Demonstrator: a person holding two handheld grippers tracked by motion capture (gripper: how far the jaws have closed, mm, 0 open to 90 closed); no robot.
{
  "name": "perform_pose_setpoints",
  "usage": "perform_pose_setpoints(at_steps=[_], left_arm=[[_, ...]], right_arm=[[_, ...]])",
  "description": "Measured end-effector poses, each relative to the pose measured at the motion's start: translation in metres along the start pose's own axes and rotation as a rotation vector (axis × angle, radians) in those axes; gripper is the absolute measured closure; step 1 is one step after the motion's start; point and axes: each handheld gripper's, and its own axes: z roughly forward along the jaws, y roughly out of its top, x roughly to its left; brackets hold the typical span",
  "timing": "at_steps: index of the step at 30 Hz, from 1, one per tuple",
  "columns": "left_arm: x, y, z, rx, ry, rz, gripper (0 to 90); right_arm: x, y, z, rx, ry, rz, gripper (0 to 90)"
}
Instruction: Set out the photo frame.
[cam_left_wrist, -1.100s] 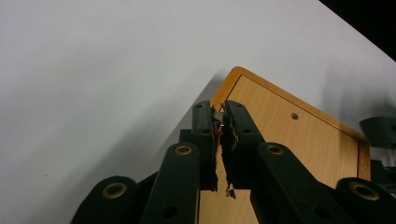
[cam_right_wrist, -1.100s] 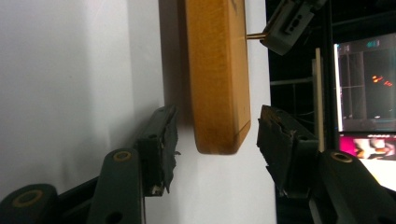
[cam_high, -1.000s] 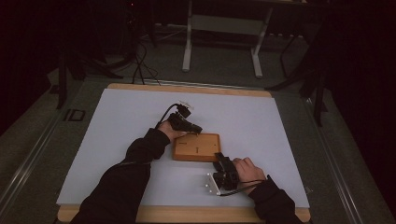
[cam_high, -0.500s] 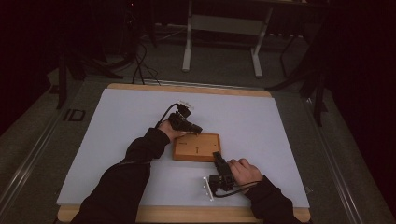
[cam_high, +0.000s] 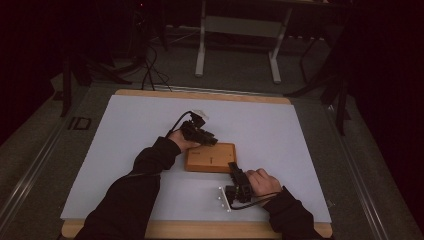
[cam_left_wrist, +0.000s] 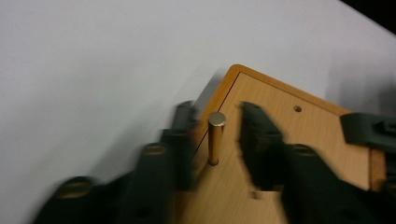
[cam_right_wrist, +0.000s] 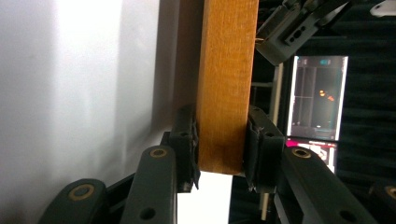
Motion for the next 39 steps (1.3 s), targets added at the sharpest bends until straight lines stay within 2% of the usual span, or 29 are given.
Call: perform_pose_setpoints(at_steps=[2,4,5,7,8,11,14,17,19,21,24,27,29,31,33,36,39], left_arm=[[-0.002,0.0,-0.004,-0.012,-0.004,0.011,54.5],[-0.005,0.0,-0.01,-0.038,0.014,0.015,42.2],[-0.005,0.0,-0.013,-0.052,0.004,0.016,40.5],[-0.007,0.0,-0.019,-0.076,0.002,0.022,26.2],[-0.006,0.0,-0.022,-0.088,-0.015,0.022,22.6],[-0.008,-0.001,-0.031,-0.14,-0.01,0.027,16.6],[-0.009,-0.004,-0.038,-0.185,0.026,0.047,13.4],[-0.01,-0.009,-0.045,-0.215,0.024,0.05,7.6],[-0.01,-0.012,-0.049,-0.214,0.022,0.06,7.4],[-0.012,-0.016,-0.055,-0.207,0.03,0.073,6.1],[-0.016,-0.023,-0.065,-0.23,0.056,0.097,6.1],[-0.021,-0.029,-0.076,-0.246,0.044,0.119,6.1],[-0.024,-0.034,-0.084,-0.261,0.051,0.136,6.1],[-0.027,-0.038,-0.093,-0.277,0.045,0.127,6.1],[-0.029,-0.041,-0.102,-0.292,0.055,0.137,6.1],[-0.033,-0.046,-0.115,-0.298,0.068,0.135,6.1],[-0.04,-0.053,-0.126,-0.3,0.063,0.144,6.1]], right_arm=[[-0.005,-0.001,-0.001,-0.008,0.02,0.021,68.6],[-0.011,-0.001,-0.001,-0.013,0.042,0.034,68.8],[-0.014,-0.001,-0.001,-0.015,0.056,0.042,68.9],[-0.019,-0.002,-0.001,-0.019,0.076,0.053,69.0],[-0.021,-0.002,-0.001,-0.021,0.084,0.059,69.1],[-0.03,-0.003,-0.001,-0.032,0.113,0.076,69.3],[-0.035,-0.004,0.0,-0.033,0.14,0.085,69.3],[-0.044,-0.006,0.001,-0.039,0.172,0.094,69.4],[-0.045,-0.006,0.002,-0.039,0.181,0.103,69.4],[-0.055,-0.008,0.004,-0.046,0.22,0.106,69.5],[-0.064,-0.011,0.007,-0.054,0.259,0.112,69.6],[-0.073,-0.013,0.009,-0.059,0.293,0.119,69.7],[-0.078,-0.014,0.011,-0.058,0.315,0.123,69.7],[-0.082,-0.015,0.013,-0.063,0.335,0.123,69.8],[-0.086,-0.017,0.015,-0.067,0.35,0.129,69.9],[-0.091,-0.019,0.017,-0.07,0.372,0.13,70.0],[-0.097,-0.021,0.02,-0.075,0.396,0.14,70.0]])
